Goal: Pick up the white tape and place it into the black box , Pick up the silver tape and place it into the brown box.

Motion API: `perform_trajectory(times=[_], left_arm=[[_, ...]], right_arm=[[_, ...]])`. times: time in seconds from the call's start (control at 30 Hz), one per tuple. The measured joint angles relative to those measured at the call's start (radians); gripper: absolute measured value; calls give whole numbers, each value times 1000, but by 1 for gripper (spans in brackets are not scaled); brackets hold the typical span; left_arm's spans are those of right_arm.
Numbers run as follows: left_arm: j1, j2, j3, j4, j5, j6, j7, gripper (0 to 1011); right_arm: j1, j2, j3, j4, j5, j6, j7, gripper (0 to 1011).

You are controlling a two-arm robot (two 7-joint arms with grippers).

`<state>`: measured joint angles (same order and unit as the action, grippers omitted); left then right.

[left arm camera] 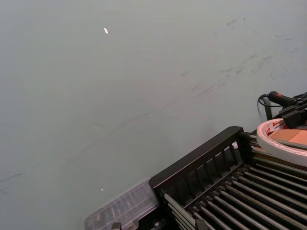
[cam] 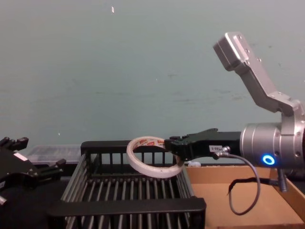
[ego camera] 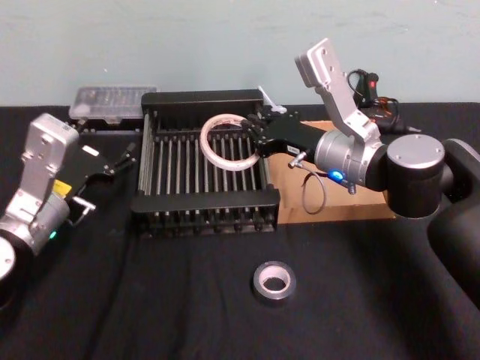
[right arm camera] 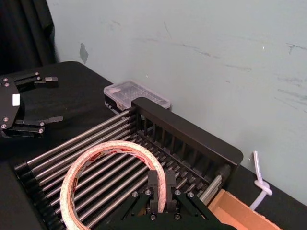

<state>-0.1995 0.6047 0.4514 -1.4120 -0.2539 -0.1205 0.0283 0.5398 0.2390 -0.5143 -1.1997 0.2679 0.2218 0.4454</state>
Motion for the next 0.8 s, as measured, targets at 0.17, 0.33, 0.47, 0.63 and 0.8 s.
perform_trajectory(times=[0.17,0.33,0.47,0.63,0.8], left_arm=[[0,0,0,0,0,0,0,1001],[0,0,0,0,0,0,0,1001],[0,0,0,0,0,0,0,1001],[0,0,0,0,0,0,0,1001],[0,0,0,0,0,0,0,1001]], right_arm=[[0,0,0,0,0,0,0,98],[0,1,0,-1,0,1,0,98],[0,2,0,-2,0,1,0,117],[0,2,1,-3,0,2,0,233],[-1,2,1,-3,0,3,0,398]])
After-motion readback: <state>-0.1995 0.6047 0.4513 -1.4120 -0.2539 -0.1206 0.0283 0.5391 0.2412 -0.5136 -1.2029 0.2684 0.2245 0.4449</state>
